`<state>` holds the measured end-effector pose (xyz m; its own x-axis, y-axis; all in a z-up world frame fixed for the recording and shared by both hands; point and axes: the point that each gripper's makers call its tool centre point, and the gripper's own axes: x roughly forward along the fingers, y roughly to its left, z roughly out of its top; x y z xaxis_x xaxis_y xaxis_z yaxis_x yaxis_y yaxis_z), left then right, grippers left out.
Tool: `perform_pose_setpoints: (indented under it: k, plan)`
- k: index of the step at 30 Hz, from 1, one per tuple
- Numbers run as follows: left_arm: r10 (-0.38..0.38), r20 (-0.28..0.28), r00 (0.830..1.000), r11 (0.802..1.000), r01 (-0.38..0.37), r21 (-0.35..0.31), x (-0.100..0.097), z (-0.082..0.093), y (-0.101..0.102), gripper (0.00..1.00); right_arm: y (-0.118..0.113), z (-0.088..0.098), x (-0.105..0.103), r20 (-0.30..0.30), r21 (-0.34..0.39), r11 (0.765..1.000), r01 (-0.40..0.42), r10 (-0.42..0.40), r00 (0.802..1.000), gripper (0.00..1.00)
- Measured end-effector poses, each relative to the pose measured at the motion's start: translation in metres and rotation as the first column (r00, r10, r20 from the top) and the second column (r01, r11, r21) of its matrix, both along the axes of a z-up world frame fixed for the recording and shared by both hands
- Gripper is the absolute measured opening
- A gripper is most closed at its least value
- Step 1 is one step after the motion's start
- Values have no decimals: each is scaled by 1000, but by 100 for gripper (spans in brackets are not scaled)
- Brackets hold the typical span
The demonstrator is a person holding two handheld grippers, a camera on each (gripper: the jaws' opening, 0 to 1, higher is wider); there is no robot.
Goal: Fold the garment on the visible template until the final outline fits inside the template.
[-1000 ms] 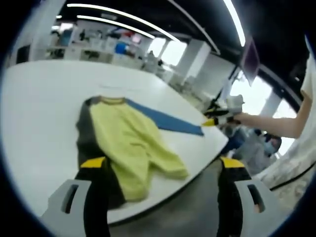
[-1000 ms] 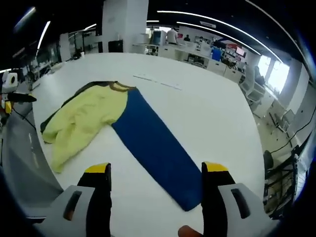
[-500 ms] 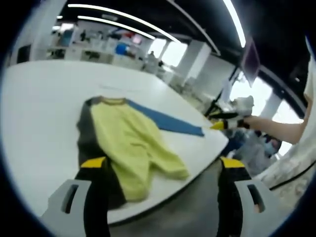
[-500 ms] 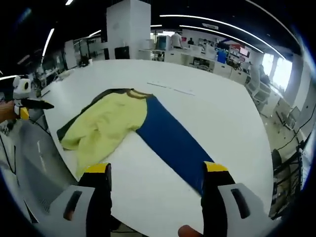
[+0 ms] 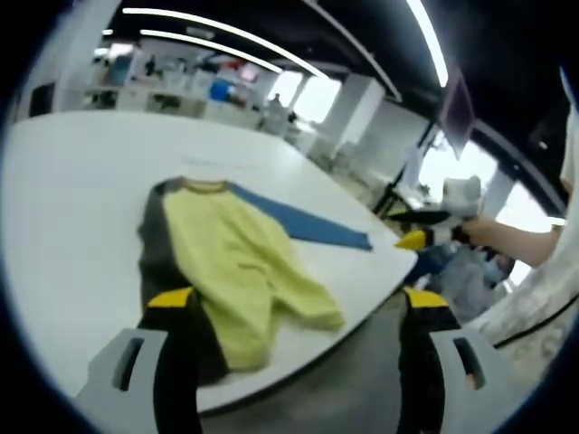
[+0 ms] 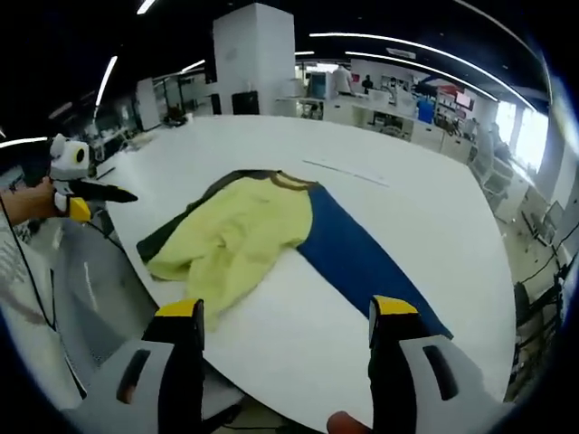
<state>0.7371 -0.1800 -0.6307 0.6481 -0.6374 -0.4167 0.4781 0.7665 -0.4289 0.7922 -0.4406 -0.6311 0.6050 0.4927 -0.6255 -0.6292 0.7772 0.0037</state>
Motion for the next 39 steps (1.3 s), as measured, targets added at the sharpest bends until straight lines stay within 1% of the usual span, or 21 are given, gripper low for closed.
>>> perform_pose_setpoints:
  k: [6, 9, 11, 16, 20, 22, 28, 31, 32, 34, 35, 37, 39]
  plan:
    - [-5, -5, 1000, 1000, 5, 2, -1, -2, 0, 88, 20, 14, -10, 17, 27, 999, -46, 45, 999, 74]
    - [-8, -4, 1000, 1000, 8, 4, -1, -3, 0, 88, 33, 18, -20, 15, 34, 996, -81, 81, 997, 74]
    - [-8, -5, 1000, 1000, 8, 5, -1, -3, 0, 88, 39, 21, -23, 16, 40, 995, -89, 88, 996, 74]
    - [-9, -12, 1000, 1000, 9, 10, -1, -8, 2, 87, 61, 33, -35, 26, 76, 990, -120, 118, 993, 75]
    - [-11, -21, 1000, 1000, 11, 18, -1, -14, 5, 87, 70, 37, -40, 31, 88, 988, -129, 127, 991, 74]
    - [-8, -27, 1000, 1000, 9, 22, 0, -16, 7, 87, 75, 40, -43, 32, 108, 986, -125, 122, 992, 74]
    - [13, -33, 999, 999, -11, 46, 2, -25, 18, 86, 85, 40, -53, 25, 114, 983, -142, 140, 990, 74]
    - [30, -48, 998, 996, -26, 85, 5, -36, 27, 85, 88, 42, -58, 24, 126, 982, -139, 137, 990, 74]
    - [26, -68, 997, 992, -18, 125, 4, -45, 32, 85, 88, 43, -59, 23, 133, 982, -135, 134, 991, 74]
    - [36, -82, 996, 981, -20, 192, 6, -58, 41, 84, 90, 43, -61, 21, 146, 981, -130, 129, 991, 74]
    - [41, -96, 995, 967, -15, 256, 6, -69, 48, 83, 90, 43, -61, 20, 149, 980, -130, 128, 992, 74]
    - [17, -101, 995, 957, 13, 289, 7, -81, 46, 81, 91, 41, -62, 11, 157, 979, -128, 128, 992, 74]
    - [19, -146, 989, 952, 27, 306, 6, -93, 48, 80, 91, 41, -63, 6, 159, 980, -119, 120, 993, 74]
